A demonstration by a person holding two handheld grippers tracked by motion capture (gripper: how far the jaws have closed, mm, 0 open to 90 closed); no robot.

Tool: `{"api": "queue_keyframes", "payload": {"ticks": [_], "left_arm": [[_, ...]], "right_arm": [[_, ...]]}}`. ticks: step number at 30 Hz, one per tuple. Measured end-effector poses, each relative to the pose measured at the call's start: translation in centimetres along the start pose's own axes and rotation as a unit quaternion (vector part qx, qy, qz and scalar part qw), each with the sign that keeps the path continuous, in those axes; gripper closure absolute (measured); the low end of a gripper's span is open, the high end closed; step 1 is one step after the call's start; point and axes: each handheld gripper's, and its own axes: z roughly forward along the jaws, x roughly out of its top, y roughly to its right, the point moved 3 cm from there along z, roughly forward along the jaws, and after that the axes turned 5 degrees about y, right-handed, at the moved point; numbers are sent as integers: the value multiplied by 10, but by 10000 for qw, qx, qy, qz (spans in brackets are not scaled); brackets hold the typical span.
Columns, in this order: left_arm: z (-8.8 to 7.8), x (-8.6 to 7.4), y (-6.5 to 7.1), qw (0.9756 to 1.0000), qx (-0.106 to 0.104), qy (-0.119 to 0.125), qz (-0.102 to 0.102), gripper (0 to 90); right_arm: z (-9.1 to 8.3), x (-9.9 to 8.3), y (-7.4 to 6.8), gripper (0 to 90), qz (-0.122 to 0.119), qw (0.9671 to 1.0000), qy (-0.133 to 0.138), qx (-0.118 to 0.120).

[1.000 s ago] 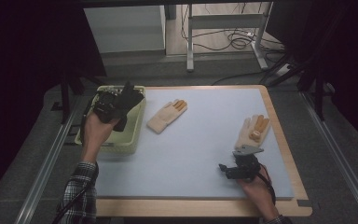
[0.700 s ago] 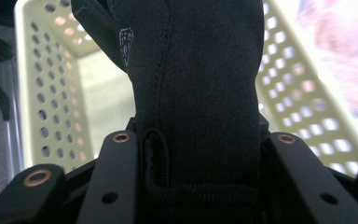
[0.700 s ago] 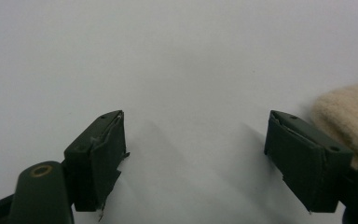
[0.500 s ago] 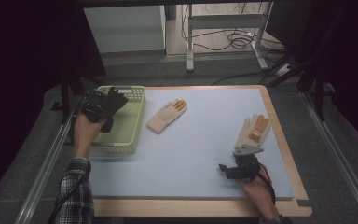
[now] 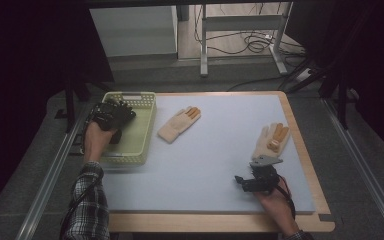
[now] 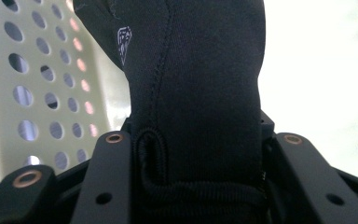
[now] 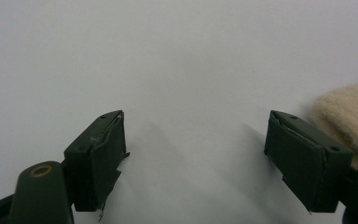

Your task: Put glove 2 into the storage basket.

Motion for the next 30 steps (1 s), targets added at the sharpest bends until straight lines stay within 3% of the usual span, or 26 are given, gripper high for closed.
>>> {"api": "queue_keyframes", "payload": {"ticks": [4, 8, 12, 18, 26, 30], "left_arm": [[10, -3, -1, 9990, 268, -341, 135, 524], [13, -7, -4, 9993, 130, -349, -39, 305], [7, -9, -4, 9994, -96, -324, -75, 130], [-15, -7, -5, 9978, -568, 213, -275, 57], [-37, -9, -4, 9940, -697, 789, -301, 48], [-46, -11, 2, 9891, -973, 1056, -321, 34]], "right_arm": [[0, 0, 0, 201, 0, 10000, 1, 0], [0, 0, 0, 201, -8, 10000, -2, -2], [0, 0, 0, 201, -6, 10000, -2, -1], [0, 0, 0, 201, -8, 10000, -4, -2], [0, 0, 0, 201, -1, 10000, -1, -2], [0, 0, 0, 201, -2, 10000, -1, -2]]}}
